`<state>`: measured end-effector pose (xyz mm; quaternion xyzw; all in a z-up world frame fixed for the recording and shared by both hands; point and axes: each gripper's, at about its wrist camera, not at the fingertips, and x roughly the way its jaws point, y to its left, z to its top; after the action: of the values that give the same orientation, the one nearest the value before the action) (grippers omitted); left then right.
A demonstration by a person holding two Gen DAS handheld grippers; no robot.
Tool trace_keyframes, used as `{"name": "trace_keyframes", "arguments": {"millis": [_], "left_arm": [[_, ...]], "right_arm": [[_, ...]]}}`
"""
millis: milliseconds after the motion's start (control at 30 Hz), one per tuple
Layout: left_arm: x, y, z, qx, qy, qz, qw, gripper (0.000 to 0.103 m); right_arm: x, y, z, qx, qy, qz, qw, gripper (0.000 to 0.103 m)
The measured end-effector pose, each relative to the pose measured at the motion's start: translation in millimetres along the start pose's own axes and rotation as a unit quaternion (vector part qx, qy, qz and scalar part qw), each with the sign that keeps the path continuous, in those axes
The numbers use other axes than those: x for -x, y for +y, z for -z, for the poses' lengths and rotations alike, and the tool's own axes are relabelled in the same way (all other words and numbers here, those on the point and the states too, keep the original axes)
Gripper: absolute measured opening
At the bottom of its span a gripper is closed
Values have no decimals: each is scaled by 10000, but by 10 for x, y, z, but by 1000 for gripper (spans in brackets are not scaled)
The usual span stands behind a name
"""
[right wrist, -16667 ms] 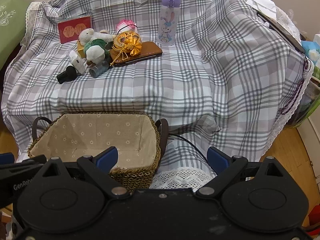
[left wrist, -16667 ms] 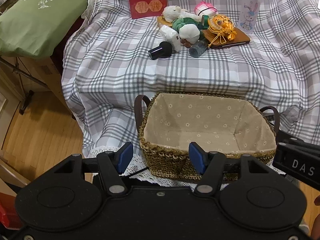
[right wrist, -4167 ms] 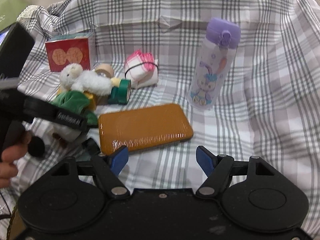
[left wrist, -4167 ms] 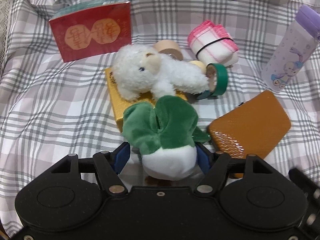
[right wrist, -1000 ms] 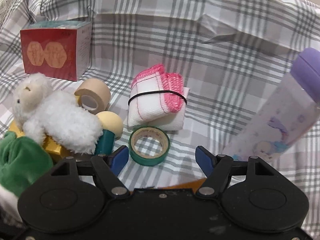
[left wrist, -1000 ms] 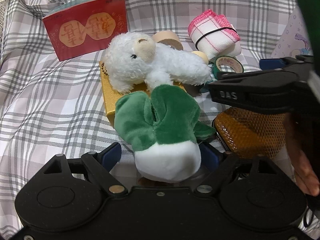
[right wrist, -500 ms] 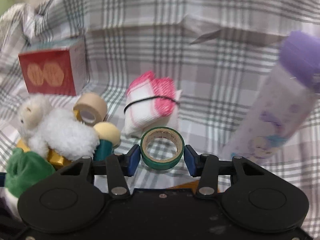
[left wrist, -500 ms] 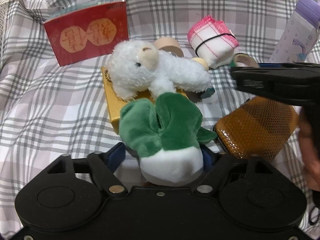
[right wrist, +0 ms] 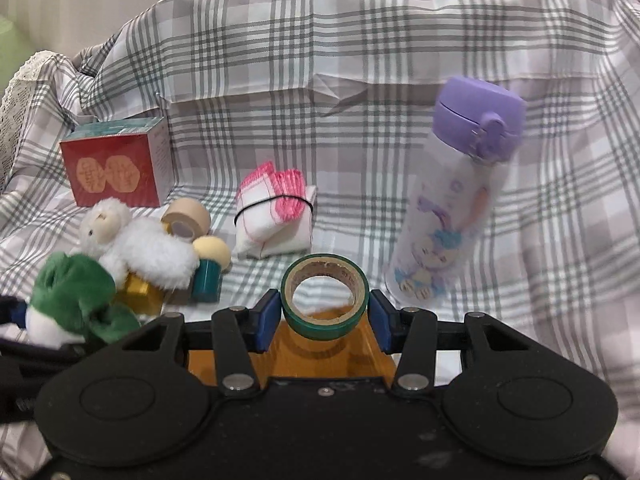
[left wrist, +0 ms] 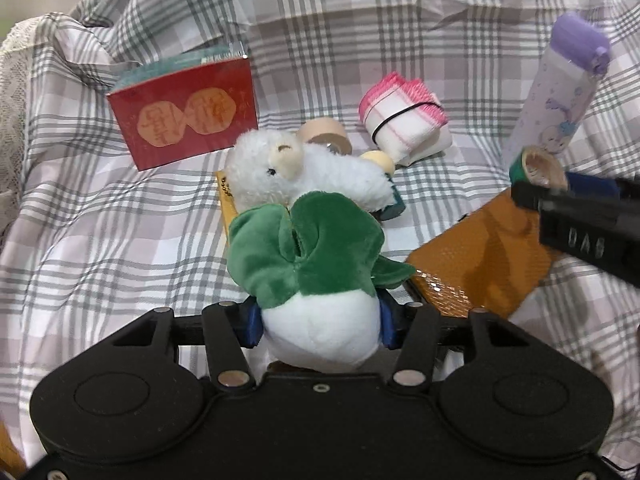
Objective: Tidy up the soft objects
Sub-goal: 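Carry the plush cabbage and green tape roll back over the basket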
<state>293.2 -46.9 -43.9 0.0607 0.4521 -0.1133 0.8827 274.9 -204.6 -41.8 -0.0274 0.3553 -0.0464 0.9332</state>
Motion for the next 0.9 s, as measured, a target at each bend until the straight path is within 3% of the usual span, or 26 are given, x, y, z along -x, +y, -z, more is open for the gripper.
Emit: {"name": "trace_keyframes", "arguments": {"millis": [467, 900], "left_arm": [[839, -21, 419, -10, -41, 108, 9999, 52], [1177, 50, 969, -5, 292, 283, 9992, 52]], "right_arm": [[761, -56, 575, -231, 360, 9, 9991, 45], [1490, -55, 1092, -374, 773, -126, 9962, 45]]}}
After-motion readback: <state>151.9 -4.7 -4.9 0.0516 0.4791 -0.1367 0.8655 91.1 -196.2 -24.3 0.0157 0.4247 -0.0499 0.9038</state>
